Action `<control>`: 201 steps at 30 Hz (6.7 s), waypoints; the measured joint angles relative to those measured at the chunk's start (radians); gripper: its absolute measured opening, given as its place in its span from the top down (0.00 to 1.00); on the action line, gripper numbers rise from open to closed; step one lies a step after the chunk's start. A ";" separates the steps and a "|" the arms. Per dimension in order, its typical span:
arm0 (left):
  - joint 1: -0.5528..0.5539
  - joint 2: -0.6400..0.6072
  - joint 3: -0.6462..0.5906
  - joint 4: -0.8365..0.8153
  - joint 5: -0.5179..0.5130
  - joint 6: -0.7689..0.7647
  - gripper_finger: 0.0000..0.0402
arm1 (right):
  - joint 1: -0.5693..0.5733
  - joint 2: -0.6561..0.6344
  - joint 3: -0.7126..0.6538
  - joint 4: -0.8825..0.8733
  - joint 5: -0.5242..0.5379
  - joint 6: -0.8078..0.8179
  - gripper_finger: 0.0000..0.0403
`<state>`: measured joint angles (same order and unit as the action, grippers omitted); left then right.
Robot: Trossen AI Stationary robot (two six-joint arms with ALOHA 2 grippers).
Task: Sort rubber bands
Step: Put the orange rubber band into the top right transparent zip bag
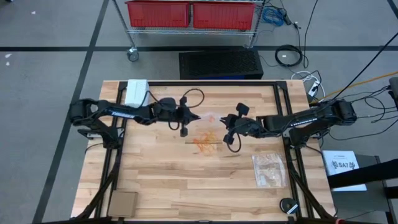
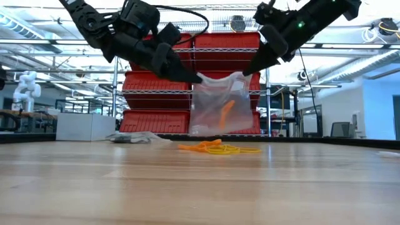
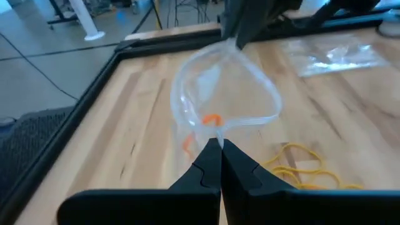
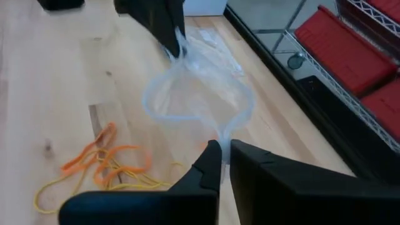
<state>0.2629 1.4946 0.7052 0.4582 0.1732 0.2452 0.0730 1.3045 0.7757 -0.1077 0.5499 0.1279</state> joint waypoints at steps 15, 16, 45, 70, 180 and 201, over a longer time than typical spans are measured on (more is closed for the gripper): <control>0.044 -0.018 0.000 -0.004 -0.114 0.023 1.00 | 0.045 -0.086 0.000 -0.035 -0.135 0.151 0.60; 0.051 -0.018 0.000 -0.005 -0.116 0.023 1.00 | 0.053 -0.067 0.000 -0.029 -0.167 0.164 0.58; 0.084 -0.018 0.000 -0.057 -0.103 0.023 1.00 | 0.042 0.542 0.150 0.160 -0.276 -0.133 0.60; 0.084 -0.019 0.001 -0.080 -0.082 0.024 1.00 | 0.067 0.331 0.414 -0.232 0.011 -0.178 1.00; 0.209 -0.353 -0.386 0.518 0.299 -0.135 1.00 | 0.038 0.226 -0.030 0.347 -0.218 0.152 0.46; 0.209 -0.353 -0.386 0.527 0.295 -0.135 1.00 | 0.026 0.712 0.488 -0.061 -0.217 0.207 0.46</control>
<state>0.4717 1.1419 0.3195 0.9848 0.4686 0.1104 0.0986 2.0161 1.2641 -0.1683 0.3324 0.3347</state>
